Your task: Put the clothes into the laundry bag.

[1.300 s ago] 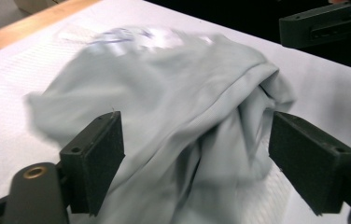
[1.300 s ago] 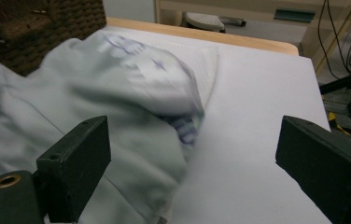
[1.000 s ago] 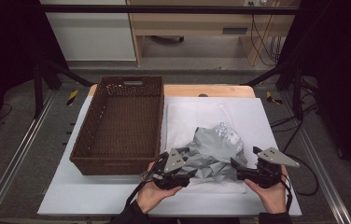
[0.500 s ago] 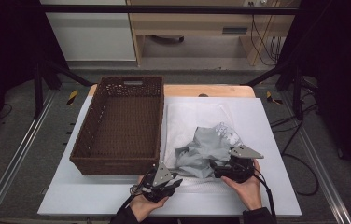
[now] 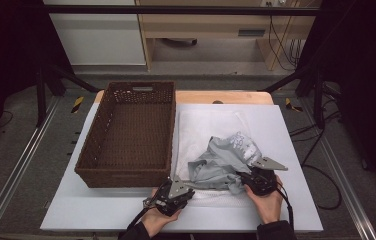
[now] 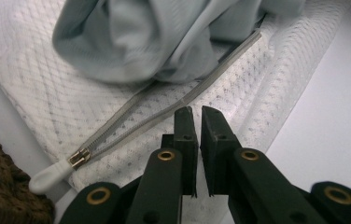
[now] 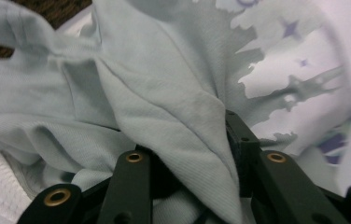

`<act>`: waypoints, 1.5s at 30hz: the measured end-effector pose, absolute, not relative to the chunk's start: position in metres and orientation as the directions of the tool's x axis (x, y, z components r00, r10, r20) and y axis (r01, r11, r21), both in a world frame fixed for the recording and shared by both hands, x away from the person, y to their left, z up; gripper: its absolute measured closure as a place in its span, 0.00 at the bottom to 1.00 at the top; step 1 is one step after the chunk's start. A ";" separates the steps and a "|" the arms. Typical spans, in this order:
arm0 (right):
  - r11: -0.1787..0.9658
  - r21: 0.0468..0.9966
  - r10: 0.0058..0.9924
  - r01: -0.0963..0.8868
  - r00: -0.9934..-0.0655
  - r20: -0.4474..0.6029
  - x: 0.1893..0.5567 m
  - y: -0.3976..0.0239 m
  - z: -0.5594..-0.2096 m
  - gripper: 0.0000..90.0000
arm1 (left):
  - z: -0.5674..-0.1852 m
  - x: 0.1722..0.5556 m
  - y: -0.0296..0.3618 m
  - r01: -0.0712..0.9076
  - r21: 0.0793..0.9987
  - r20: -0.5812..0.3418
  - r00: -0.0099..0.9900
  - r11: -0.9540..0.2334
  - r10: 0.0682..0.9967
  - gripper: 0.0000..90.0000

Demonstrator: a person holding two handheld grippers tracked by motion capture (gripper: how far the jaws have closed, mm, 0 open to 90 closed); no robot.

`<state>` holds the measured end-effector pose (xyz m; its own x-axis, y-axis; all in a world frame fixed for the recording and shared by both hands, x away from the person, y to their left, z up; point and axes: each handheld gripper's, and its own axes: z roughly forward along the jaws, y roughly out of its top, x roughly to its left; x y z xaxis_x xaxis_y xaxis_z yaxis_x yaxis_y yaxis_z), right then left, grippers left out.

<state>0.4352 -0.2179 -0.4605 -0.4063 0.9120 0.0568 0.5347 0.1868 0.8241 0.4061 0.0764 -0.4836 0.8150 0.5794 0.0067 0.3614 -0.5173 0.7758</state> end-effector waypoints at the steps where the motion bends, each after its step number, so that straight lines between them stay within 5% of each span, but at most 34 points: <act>1: 0.184 0.830 0.918 0.527 -0.394 0.046 0.434 -0.221 -0.457 0.76 | -0.484 0.406 0.077 0.365 0.774 0.004 0.815 -0.518 0.580 0.94; 7: 0.126 0.859 0.956 0.496 -0.291 0.028 0.423 -0.260 -0.435 0.77 | -0.486 0.406 0.074 0.361 0.769 0.008 0.820 -0.528 0.573 0.94; 13: 0.171 0.821 0.961 0.545 -0.277 -0.016 0.430 -0.269 -0.455 0.74 | -0.485 0.406 0.074 0.361 0.772 0.009 0.817 -0.524 0.576 0.96; 21: 0.163 0.820 0.964 0.548 -0.265 -0.015 0.428 -0.271 -0.454 0.40 | -0.486 0.406 0.073 0.362 0.766 0.014 0.817 -0.532 0.577 0.97; 23: 0.151 0.834 0.964 0.531 -0.266 -0.005 0.425 -0.270 -0.447 0.39 | -0.486 0.406 0.073 0.362 0.764 0.018 0.816 -0.535 0.577 0.97; 28: 0.128 0.901 0.926 0.415 -0.375 0.041 0.409 -0.238 -0.411 0.24 | -0.485 0.406 0.072 0.367 0.754 0.021 0.816 -0.545 0.578 0.97; 34: 0.177 0.865 0.874 0.469 -0.479 0.081 0.427 -0.189 -0.428 0.17 | -0.484 0.405 0.069 0.362 0.745 0.037 0.816 -0.560 0.577 0.97; 41: 0.297 0.775 0.908 0.558 -0.417 -0.047 0.448 -0.164 -0.482 0.24 | -0.484 0.405 0.069 0.362 0.742 0.040 0.816 -0.564 0.576 0.97; 42: 0.294 0.776 0.915 0.558 -0.399 -0.060 0.447 -0.166 -0.483 0.40 | -0.484 0.405 0.069 0.360 0.742 0.042 0.816 -0.565 0.576 0.97; 44: 0.290 0.775 0.917 0.562 -0.394 -0.057 0.447 -0.167 -0.482 0.49 | -0.484 0.405 0.069 0.360 0.742 0.042 0.817 -0.565 0.575 0.97; 45: 0.274 0.779 0.920 0.565 -0.390 -0.040 0.446 -0.172 -0.480 0.66 | -0.484 0.405 0.069 0.360 0.742 0.042 0.817 -0.565 0.575 0.97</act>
<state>0.4461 -0.1718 -0.4802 -0.3900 0.9199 -0.0403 0.5649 0.2736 0.7785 0.4053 0.0691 -0.4836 0.8168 0.5754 0.0422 0.3599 -0.5652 0.7423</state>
